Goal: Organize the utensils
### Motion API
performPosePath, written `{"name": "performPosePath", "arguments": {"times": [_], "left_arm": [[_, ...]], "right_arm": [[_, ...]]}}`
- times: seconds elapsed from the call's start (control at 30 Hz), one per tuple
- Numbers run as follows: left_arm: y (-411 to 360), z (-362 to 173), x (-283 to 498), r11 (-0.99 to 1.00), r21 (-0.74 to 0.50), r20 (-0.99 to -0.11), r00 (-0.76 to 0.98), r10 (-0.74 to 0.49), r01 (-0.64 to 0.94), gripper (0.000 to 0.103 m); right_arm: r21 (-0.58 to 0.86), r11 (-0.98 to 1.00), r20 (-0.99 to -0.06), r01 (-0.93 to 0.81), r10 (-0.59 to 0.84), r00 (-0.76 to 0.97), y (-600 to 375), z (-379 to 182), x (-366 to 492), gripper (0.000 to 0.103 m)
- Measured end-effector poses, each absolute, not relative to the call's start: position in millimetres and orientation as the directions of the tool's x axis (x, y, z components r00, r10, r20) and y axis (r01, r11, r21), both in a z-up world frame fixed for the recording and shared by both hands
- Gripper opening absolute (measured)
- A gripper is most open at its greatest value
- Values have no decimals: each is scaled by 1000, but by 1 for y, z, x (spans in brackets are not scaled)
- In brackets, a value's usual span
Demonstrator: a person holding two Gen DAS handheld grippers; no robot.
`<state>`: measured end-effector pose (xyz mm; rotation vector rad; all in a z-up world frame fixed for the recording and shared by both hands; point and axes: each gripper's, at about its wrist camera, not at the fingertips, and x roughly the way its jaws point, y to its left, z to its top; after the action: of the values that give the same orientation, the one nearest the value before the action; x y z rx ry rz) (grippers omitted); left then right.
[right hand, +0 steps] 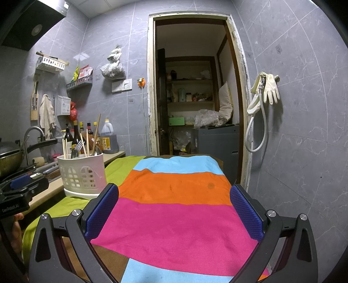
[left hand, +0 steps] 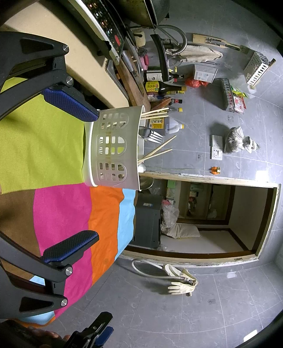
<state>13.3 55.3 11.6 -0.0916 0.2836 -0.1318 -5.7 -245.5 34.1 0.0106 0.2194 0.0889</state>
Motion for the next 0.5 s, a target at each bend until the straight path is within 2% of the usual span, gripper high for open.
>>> {"name": "performPosePath", "arguments": {"times": [0.5], "left_arm": [[56, 12, 13, 987, -109, -273, 951, -143, 117, 98]], "right_arm": [[23, 996, -221, -87, 90, 971, -243, 34, -6, 103]]}}
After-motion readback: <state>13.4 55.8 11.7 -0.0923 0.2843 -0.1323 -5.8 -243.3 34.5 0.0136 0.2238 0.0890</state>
